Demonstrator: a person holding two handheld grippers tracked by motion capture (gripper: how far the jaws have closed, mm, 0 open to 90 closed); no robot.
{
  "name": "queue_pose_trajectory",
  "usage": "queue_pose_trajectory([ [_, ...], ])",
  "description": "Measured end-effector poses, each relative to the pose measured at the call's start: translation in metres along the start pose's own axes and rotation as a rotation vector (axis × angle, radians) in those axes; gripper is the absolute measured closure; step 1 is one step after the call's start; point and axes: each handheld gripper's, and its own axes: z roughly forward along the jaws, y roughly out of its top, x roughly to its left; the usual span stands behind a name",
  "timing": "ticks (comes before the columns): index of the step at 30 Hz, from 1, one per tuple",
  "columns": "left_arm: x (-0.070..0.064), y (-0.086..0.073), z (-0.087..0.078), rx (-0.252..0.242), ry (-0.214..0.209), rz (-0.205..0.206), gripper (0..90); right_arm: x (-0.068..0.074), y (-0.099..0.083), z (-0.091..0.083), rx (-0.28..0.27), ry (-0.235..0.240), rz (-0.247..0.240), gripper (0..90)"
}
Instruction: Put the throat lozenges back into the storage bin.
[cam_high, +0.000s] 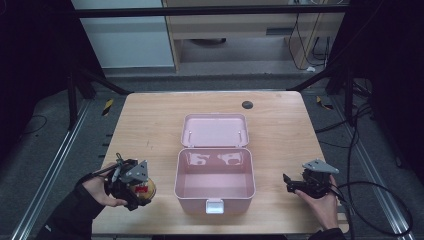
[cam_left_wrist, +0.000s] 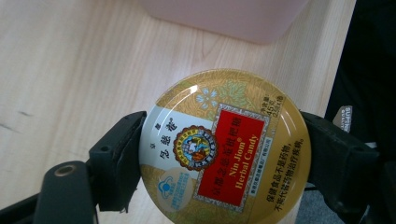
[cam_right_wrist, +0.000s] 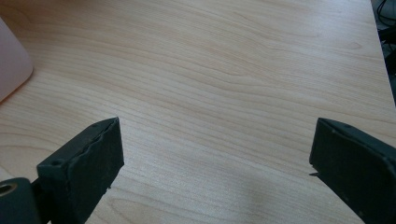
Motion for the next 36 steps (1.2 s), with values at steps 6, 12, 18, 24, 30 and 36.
queue_pose_trajectory([
  [6,0.002,0.014,-0.017,-0.024,0.006,0.013,19.8,0.000,0.000,0.000,-0.001,0.001,0.000,3.3],
  [12,0.004,0.029,-0.027,-0.024,0.010,0.036,19.8,0.000,0.000,0.000,-0.001,0.001,-0.001,3.3],
  [18,0.006,0.042,-0.033,-0.026,0.003,0.039,19.8,0.000,0.000,0.000,-0.002,0.004,0.001,3.3],
  [24,0.008,0.058,-0.038,-0.033,-0.001,0.062,19.8,0.000,0.000,0.000,0.000,0.003,-0.001,3.3],
  [30,0.009,0.072,-0.038,-0.026,-0.008,0.079,19.8,0.000,0.000,0.000,-0.001,0.002,-0.002,3.3],
  [36,0.011,0.084,-0.035,-0.027,-0.016,0.091,19.8,0.000,0.000,0.001,0.000,0.002,-0.004,3.3],
])
